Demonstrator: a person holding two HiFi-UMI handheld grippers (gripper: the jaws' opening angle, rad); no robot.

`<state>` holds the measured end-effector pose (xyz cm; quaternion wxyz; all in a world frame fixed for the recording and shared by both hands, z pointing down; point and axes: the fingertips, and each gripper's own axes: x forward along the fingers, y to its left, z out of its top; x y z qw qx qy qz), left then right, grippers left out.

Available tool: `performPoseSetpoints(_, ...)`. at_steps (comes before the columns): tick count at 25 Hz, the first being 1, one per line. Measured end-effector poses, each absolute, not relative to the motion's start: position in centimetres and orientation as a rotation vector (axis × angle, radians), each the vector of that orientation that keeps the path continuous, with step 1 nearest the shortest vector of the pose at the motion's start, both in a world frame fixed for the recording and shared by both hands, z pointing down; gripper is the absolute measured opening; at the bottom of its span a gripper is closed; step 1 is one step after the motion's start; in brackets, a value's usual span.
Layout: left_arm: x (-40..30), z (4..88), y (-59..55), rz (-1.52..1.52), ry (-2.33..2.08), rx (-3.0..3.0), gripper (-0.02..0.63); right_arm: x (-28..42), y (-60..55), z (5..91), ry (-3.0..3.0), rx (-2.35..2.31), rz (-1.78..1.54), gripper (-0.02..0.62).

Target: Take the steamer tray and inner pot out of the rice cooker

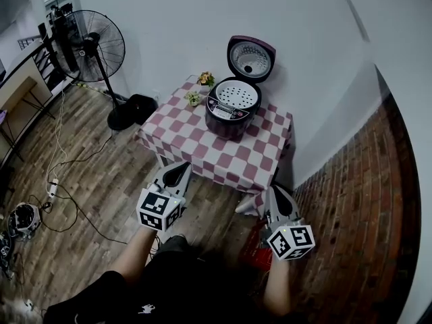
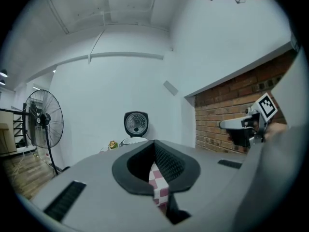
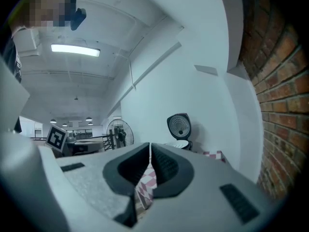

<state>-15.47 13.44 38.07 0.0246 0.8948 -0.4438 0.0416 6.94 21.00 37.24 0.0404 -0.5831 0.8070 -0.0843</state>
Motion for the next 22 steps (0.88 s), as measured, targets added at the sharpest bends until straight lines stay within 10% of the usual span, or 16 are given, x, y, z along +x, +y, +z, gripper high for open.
performPoseSetpoints(22, -14.5, 39.7, 6.4, 0.131, -1.281, 2.748, 0.003, 7.5, 15.2, 38.7, 2.476, -1.851, -0.305, 0.002)
